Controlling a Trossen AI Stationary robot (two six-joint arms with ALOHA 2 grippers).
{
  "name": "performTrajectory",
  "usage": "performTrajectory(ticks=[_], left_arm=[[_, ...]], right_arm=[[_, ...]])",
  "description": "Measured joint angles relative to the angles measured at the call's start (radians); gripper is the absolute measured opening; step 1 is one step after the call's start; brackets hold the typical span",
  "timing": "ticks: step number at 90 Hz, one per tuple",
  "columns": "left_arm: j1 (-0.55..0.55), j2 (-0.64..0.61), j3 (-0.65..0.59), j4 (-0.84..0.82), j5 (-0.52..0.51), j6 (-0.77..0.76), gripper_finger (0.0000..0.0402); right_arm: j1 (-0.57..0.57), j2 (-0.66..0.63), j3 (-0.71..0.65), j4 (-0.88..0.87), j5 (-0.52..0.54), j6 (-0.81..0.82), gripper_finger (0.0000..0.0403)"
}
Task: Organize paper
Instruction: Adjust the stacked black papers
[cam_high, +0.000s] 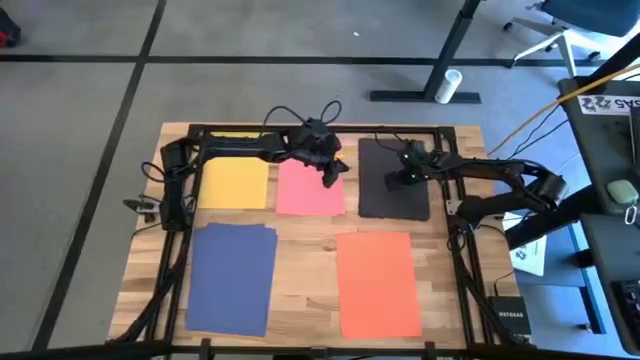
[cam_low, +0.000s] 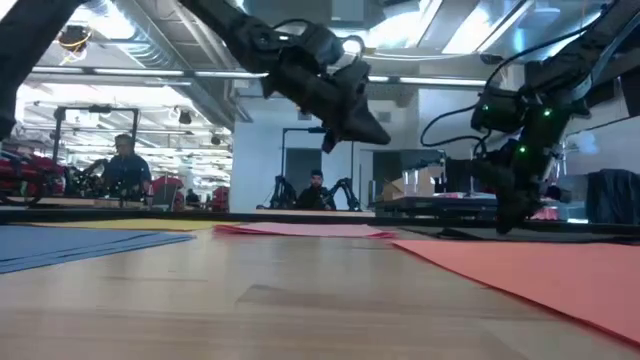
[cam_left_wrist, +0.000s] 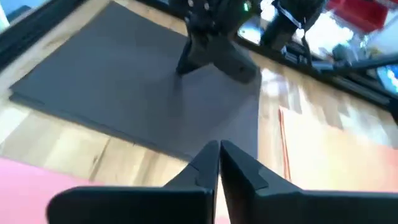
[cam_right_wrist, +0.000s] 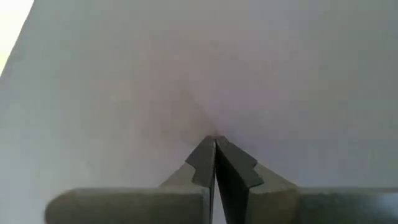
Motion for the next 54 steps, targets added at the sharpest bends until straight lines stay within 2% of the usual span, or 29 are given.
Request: performTrajectory(ticks=[11,32,43,54], left_arm=[[-0.001,0.002,0.000,-0.018,0.001,0.037,0.0000],[0.011,0.002,0.002,-0.075,0.000,0.093,0.0000],[0.013,0.002,0.031,-0.157,-0.007,0.132,0.0000],[0.015,0.002,0.057,-0.167,-0.022,0.137,0.0000]], right_arm=[[0.000,0.001,0.000,-0.007,-0.038,-0.031,0.0000],[0.001,-0.007,0.006,-0.014,-0.045,-0.056,0.0000],[0.001,-0.030,0.036,-0.043,-0.054,-0.065,0.0000],[0.001,-0.067,0.096,-0.077,-0.053,-0.086,0.0000]])
